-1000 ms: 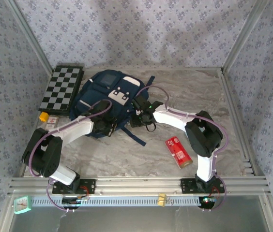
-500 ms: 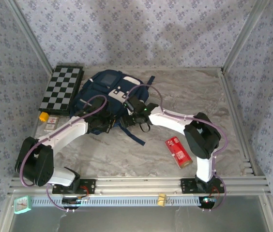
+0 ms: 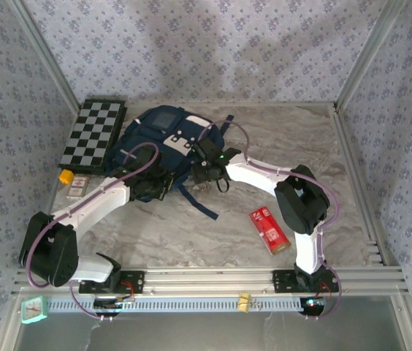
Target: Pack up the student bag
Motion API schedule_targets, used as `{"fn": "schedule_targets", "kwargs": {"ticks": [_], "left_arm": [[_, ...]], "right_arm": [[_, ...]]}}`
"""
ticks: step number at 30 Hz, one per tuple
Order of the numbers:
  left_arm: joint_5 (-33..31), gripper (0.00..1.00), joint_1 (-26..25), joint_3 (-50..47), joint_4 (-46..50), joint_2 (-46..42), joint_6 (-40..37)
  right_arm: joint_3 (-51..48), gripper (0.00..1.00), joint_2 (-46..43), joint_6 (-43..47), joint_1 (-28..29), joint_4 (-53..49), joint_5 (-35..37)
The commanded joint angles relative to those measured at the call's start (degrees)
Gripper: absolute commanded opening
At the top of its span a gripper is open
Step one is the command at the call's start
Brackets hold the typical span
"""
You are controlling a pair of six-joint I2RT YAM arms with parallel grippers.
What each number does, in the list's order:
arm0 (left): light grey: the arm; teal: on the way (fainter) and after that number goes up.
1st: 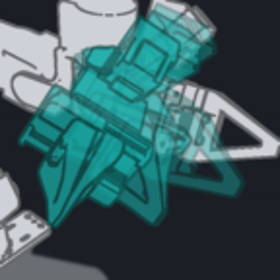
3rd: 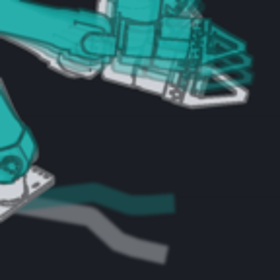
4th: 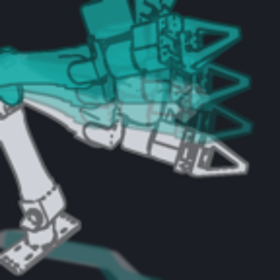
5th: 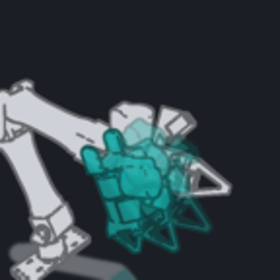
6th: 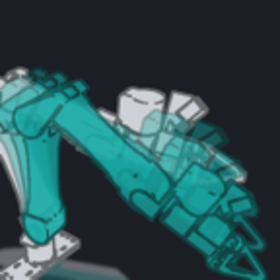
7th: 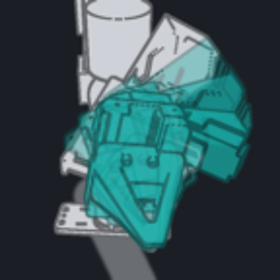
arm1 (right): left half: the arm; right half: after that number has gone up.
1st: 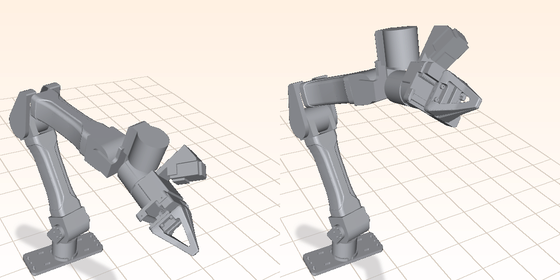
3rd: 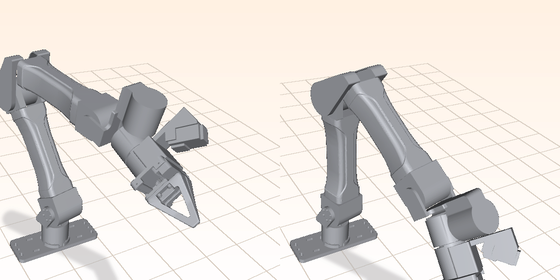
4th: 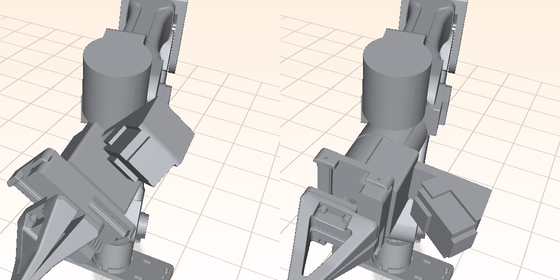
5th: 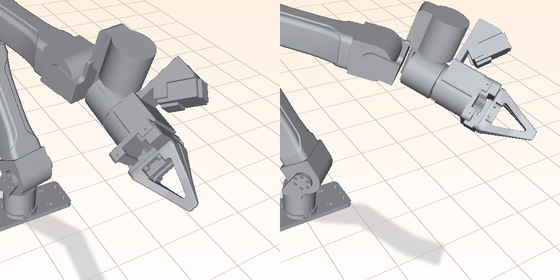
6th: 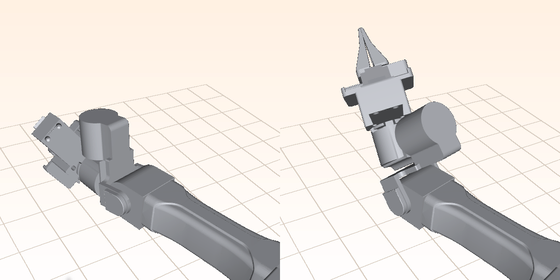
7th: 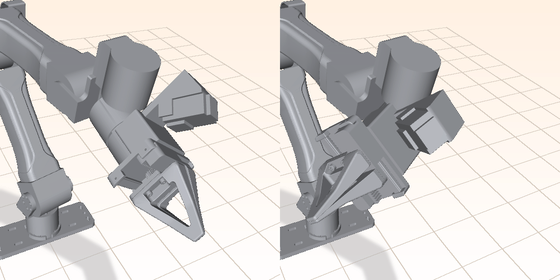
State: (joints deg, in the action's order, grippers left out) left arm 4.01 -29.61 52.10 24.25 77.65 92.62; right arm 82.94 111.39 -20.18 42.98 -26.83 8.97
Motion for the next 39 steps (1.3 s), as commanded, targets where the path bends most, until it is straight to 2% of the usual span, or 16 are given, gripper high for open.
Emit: {"fn": "schedule_targets", "kwargs": {"ticks": [1,5,9,12,14,18,23,26,30,33,36,39], "left_arm": [[0.83,0.0,0.34,2.29,-1.04,-2.35,-1.24],[1.48,0.0,0.43,2.35,-1.55,-1.9,-1.38],[1.9,0.0,0.47,2.7,-2.02,-1.62,-1.27],[1.98,0.0,0.45,3.39,-1.78,-1.62,-1.6],[2.21,0.0,0.45,3.77,-1.67,-1.49,-1.76],[2.75,0.0,0.43,4.74,-1.4,-1.63,-2.05],[2.59,0.0,0.48,5.38,-0.71,-2.39,-2.28],[2.7,0.0,0.38,5.8,-0.24,-2.59,-2.49],[2.73,0.0,0.35,5.87,-0.36,-2.76,-2.29],[2.68,0.0,0.48,5.96,-0.15,-2.79,-2.44],[2.66,0.0,0.45,5.99,-0.04,-2.77,-2.49],[2.41,0.0,0.43,5.91,0.14,-2.76,-2.63]], "right_arm": [[2.05,0.7,-0.23,-0.5,-1.88,-2.27,2.48],[-0.21,0.71,-2.76,3.85,0.8,-0.33,0.58],[-3.07,0.72,-4.91,7.09,1.63,2.48,-6.44],[-5.32,0.72,-5.41,8.99,1.59,4.82,-8.38],[-5.84,0.68,-4.71,10.96,1.03,6.05,-11.65],[-9.92,0.6,-4.37,13.97,0.63,14.93,-20.36],[-12.22,0.54,-3.17,16.11,-0.31,23.2,-24.61],[-14.0,0.53,-2.51,15.87,-1.55,28.97,-26.9],[-12.45,0.5,-0.42,16.15,-2.2,30.89,-27.25],[-12.93,0.42,-0.12,15.88,-2.45,33.89,-26.24],[-13.49,0.25,-0.77,15.34,-2.46,35.25,-26.21],[-13.84,0.16,-1.81,14.78,-2.46,34.79,-25.48]]}}
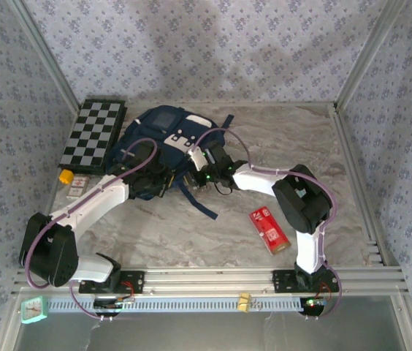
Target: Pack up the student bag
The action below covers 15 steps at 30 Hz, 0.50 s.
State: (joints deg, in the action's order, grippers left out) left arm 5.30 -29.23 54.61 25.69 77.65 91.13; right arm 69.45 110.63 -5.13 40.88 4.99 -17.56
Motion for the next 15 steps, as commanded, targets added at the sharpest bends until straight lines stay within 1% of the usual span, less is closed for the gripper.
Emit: {"fn": "schedule_targets", "kwargs": {"ticks": [1,4,6,9,13,15], "left_arm": [[1.2,0.0,0.14,3.31,-1.18,-2.82,-1.17],[1.03,0.0,0.17,3.11,-0.55,-3.14,-1.58],[1.03,0.0,0.15,3.01,0.16,-3.46,-2.77],[0.5,0.0,-0.56,1.67,1.65,-4.27,-3.7],[0.54,0.0,-0.58,-1.54,1.25,-5.57,-5.29],[1.6,0.0,-0.6,-2.0,1.46,-5.56,-7.5]], "right_arm": [[-0.58,0.11,-1.36,-0.41,-0.45,2.38,2.08],[-0.52,0.01,-2.27,-1.35,-1.45,-1.74,4.03],[-2.13,0.0,-3.47,-2.0,-2.19,-3.43,5.04],[-4.93,0.0,-5.87,-3.1,-3.49,-6.49,9.47],[-6.93,0.0,-7.7,-5.49,-5.09,-14.04,17.78],[-9.58,0.0,-9.75,-5.68,-4.75,-13.6,18.81]]}}
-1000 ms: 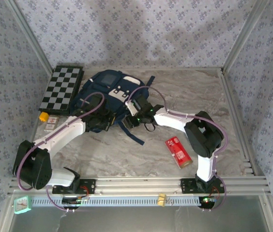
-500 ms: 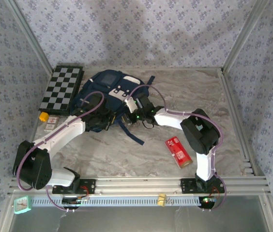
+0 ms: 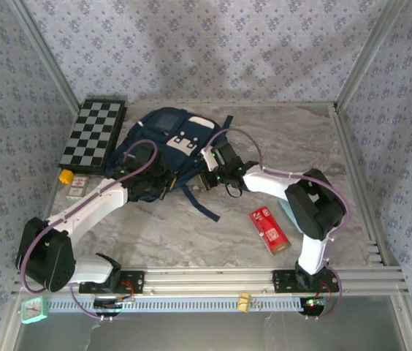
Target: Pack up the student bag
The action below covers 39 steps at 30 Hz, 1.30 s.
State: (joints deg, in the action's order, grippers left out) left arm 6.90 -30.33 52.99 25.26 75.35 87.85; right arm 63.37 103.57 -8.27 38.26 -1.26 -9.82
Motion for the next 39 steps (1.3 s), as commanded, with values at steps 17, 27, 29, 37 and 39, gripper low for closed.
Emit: {"fn": "schedule_targets", "kwargs": {"ticks": [17,27,29,37,39], "left_arm": [[-3.68,0.43,-3.01,-3.37,5.97,-13.18,-15.59],[-2.28,0.32,-2.81,1.22,5.62,1.28,-25.42],[-1.99,0.31,-2.04,-0.29,5.76,2.11,-25.8],[-1.52,0.25,-1.83,-6.26,6.21,1.26,-25.55],[-1.73,0.23,-1.92,-7.91,6.57,0.31,-25.21]], "right_arm": [[13.94,0.53,-5.58,-27.22,-1.54,-35.29,6.32],[30.36,0.56,10.28,-43.31,-2.74,-36.79,3.26],[31.22,0.59,12.41,-45.69,-2.6,-36.44,4.28],[37.85,0.71,20.18,-51.58,-1.88,-36.98,6.65],[38.9,0.74,21.49,-52.68,-1.45,-37.74,9.89]]}}
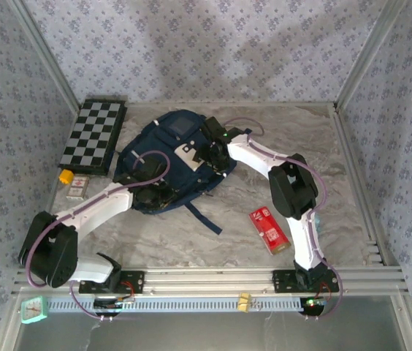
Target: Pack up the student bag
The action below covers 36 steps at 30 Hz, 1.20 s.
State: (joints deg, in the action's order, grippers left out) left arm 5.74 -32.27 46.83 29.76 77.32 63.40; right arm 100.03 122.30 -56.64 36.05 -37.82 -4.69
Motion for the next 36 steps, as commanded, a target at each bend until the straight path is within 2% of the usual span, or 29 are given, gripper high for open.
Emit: {"fn": "schedule_targets", "kwargs": {"ticks": [1,3,4,6,10,13,18,25,32,34,36], "left_arm": [[-0.64,0.22,0.07,-2.86,1.82,-2.26,-0.56],[-0.76,0.22,0.02,-4.68,1.28,-2.74,-0.35],[-0.75,0.22,0.18,-5.4,1.23,-2.49,-0.21],[-0.41,0.2,0.62,-5.96,1.35,-1.34,-0.76],[-1.51,0.21,0.55,-7.24,-1.61,-1.55,-2.86],[-2.13,0.21,1.56,-8.55,-2.48,-1.8,-2.62],[-3.48,0.21,3.66,-8.69,-3.94,-0.96,-4.68],[-4.32,0.2,8.84,-7.29,-8.86,0.37,-9.15],[-3.28,0.21,13.45,-0.89,-12.58,5.4,-15.45],[-1.57,0.21,15.53,1.02,-16.49,8.07,-19.2],[2.54,0.21,18.46,6.45,-15.28,11.72,-21.83]], "right_arm": [[2.1,0.74,3.32,-5.47,0.61,-0.56,4.69],[1.76,0.68,3.9,-5.86,0.09,1.89,5.74],[1.68,0.62,3.9,-6.14,-0.19,2.0,5.87],[0.81,0.49,3.12,-6.45,-0.61,3.11,6.31],[-2.69,0.14,-0.43,-7.35,-0.87,8.55,7.16],[-4.85,0.0,-3.06,-8.68,-1.62,10.39,6.43],[-12.77,0.0,-8.88,-10.68,-4.23,21.38,3.81],[-19.11,0.0,-16.65,-13.52,-7.28,28.16,-1.75],[-25.36,0.0,-23.51,-18.98,-8.93,33.39,-5.15],[-28.06,0.0,-25.16,-21.48,-8.93,37.59,-5.29],[-28.73,0.0,-25.64,-23.99,-8.59,39.25,-5.64]]}}
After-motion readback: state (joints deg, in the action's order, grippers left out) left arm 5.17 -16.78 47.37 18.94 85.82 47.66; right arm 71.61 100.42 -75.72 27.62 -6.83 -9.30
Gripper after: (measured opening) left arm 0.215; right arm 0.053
